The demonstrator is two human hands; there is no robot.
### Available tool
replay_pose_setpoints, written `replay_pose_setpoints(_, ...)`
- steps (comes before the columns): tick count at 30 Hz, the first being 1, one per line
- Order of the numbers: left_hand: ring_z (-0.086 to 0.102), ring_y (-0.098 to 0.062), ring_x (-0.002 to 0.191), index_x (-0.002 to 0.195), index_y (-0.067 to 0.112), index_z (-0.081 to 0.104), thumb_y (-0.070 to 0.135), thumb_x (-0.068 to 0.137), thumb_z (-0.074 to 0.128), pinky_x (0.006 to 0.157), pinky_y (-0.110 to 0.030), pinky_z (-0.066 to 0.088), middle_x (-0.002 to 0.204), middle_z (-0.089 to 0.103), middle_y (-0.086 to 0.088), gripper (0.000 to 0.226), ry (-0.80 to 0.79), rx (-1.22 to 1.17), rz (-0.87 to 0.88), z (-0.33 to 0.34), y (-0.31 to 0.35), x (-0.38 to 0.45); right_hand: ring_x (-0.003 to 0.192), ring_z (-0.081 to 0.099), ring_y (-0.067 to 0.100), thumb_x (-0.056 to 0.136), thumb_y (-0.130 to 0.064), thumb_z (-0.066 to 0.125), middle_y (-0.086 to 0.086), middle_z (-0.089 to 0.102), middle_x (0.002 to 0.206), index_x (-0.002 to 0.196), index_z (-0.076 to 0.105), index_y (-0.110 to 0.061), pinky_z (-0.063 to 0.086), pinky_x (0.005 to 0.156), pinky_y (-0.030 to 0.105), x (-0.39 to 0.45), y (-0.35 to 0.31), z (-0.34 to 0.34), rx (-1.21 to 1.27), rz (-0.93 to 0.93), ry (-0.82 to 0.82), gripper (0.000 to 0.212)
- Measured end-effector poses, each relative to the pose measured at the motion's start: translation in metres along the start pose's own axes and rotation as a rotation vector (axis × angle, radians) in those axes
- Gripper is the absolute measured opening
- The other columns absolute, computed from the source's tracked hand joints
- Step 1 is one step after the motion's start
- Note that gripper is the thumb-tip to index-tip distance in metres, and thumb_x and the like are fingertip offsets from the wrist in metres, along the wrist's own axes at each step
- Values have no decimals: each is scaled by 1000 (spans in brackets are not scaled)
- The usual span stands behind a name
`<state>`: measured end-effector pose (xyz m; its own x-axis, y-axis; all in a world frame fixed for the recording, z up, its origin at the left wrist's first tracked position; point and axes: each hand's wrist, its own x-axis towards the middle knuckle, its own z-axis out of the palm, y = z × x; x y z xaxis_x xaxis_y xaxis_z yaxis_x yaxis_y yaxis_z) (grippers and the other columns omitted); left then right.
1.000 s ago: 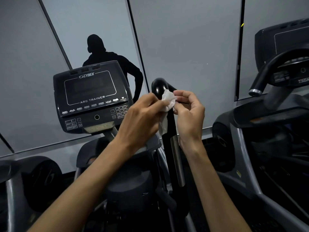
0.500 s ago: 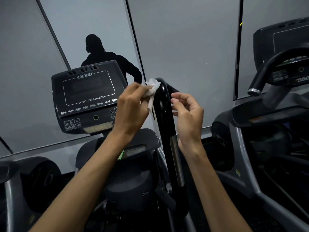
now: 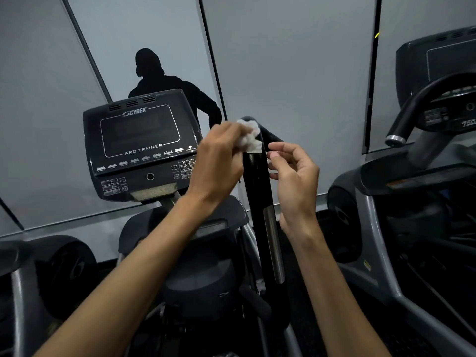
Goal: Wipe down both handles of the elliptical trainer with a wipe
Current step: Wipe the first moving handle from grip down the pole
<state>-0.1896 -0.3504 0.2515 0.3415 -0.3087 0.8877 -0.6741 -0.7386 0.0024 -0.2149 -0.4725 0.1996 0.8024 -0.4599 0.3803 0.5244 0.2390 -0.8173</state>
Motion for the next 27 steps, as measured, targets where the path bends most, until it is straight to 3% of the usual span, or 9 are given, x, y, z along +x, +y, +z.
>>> replay_pose_setpoints(3,62,-25,88,106,2,74,-10,85,68,78,-32,53,99,70,-12,25,-29,27,123,-8,2,-28,79,65,7,95,-10,63,1,72,91,95,74,-23,54,72,27,1,1,-2,7,-4,3,17)
replay_pose_setpoints(7,67,-19,80,102,4,77,-4,86,71,71,-38,56,91,72,-8,19,66,-16,-32,-2,-17,10,78,62,3,93,-9,64,-5,68,87,91,73,-25,53,75,23,1,3,8,-20,-34,22,19)
replay_pose_setpoints(10,67,-19,85,103,6,77,2,88,66,75,-38,55,94,73,-6,19,85,-60,-65,4,-10,17,81,64,5,92,-10,65,4,69,98,92,71,-27,51,76,21,4,3,15,-43,-95,22,19)
replay_pose_setpoints(12,63,-21,87,102,5,76,1,87,58,78,-29,52,92,70,-6,24,102,-39,2,4,4,-9,84,64,7,92,-7,62,8,70,102,93,71,-28,52,80,23,7,2,14,-41,-120,23,22)
replay_pose_setpoints(15,60,-19,89,101,2,76,-20,79,59,83,-16,44,95,69,-9,35,147,-35,17,8,14,-58,92,66,10,94,-3,57,5,71,104,95,73,-26,54,87,26,8,1,13,-58,-138,10,28)
replay_pose_setpoints(19,61,-7,78,95,3,75,-22,77,60,71,-12,52,88,68,-8,34,248,-129,-146,15,3,-38,90,68,2,92,-3,65,-3,71,105,102,76,-21,52,78,13,0,1,11,-172,-206,-4,24)
replay_pose_setpoints(22,68,-13,76,92,7,73,-17,81,57,65,-35,62,90,70,-2,31,299,-261,-371,23,-7,-8,95,69,2,90,-6,72,-6,72,108,109,77,-20,55,76,13,-3,0,7,-282,-281,-25,24)
replay_pose_setpoints(24,72,-11,86,89,11,71,-14,84,60,74,-42,63,93,73,5,28,323,-398,-522,26,0,-14,98,70,4,87,-10,77,-7,72,111,112,76,-21,59,80,21,-2,0,3,-321,-307,-59,28)
replay_pose_setpoints(27,72,-4,95,86,20,71,-13,85,65,82,-32,62,95,74,13,33,295,-503,-603,25,15,-46,106,69,8,83,-10,82,-9,70,114,117,75,-19,57,88,23,-4,2,3,-376,-362,-64,35)
